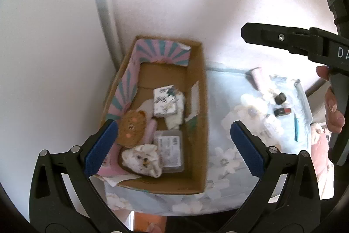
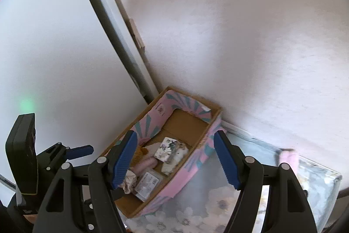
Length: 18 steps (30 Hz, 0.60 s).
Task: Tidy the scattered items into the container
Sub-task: 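Move both tools back over the tray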
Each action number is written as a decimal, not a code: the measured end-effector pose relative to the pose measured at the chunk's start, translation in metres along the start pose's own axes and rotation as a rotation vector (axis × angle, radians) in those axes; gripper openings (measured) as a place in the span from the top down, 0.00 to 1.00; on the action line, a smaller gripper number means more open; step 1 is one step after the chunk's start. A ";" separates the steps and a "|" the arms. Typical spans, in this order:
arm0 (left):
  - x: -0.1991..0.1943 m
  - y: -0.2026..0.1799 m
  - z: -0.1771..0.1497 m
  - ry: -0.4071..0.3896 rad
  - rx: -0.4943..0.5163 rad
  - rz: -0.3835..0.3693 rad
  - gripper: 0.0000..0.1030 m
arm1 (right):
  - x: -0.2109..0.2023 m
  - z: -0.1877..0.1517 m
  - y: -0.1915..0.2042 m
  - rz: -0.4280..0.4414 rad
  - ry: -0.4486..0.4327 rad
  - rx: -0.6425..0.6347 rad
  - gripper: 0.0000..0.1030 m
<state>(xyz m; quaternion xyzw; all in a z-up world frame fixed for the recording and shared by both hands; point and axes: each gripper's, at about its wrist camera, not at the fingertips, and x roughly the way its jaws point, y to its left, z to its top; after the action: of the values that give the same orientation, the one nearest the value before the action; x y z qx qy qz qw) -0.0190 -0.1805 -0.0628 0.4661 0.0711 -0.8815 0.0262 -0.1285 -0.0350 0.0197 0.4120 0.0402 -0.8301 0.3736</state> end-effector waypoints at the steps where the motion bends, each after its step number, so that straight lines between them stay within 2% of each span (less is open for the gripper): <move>1: -0.003 -0.005 0.001 -0.007 0.006 -0.003 0.00 | -0.006 -0.001 -0.002 -0.007 -0.009 0.001 0.34; 6: -0.017 -0.029 0.007 -0.039 0.049 -0.022 0.00 | -0.043 -0.005 -0.019 -0.042 -0.048 -0.003 0.34; 10: -0.032 -0.055 0.015 -0.083 0.119 -0.030 0.00 | -0.091 -0.010 -0.040 -0.132 -0.116 -0.032 0.34; 15: -0.046 -0.097 0.023 -0.128 0.221 -0.062 0.00 | -0.141 -0.031 -0.084 -0.247 -0.155 0.038 0.34; 18: -0.046 -0.125 0.020 -0.134 0.273 -0.128 0.00 | -0.158 -0.053 -0.110 -0.307 -0.155 0.103 0.34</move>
<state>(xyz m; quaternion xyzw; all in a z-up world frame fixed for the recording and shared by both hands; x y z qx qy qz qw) -0.0238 -0.0607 -0.0014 0.4001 -0.0218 -0.9119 -0.0889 -0.1049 0.1564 0.0711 0.3542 0.0312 -0.9076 0.2231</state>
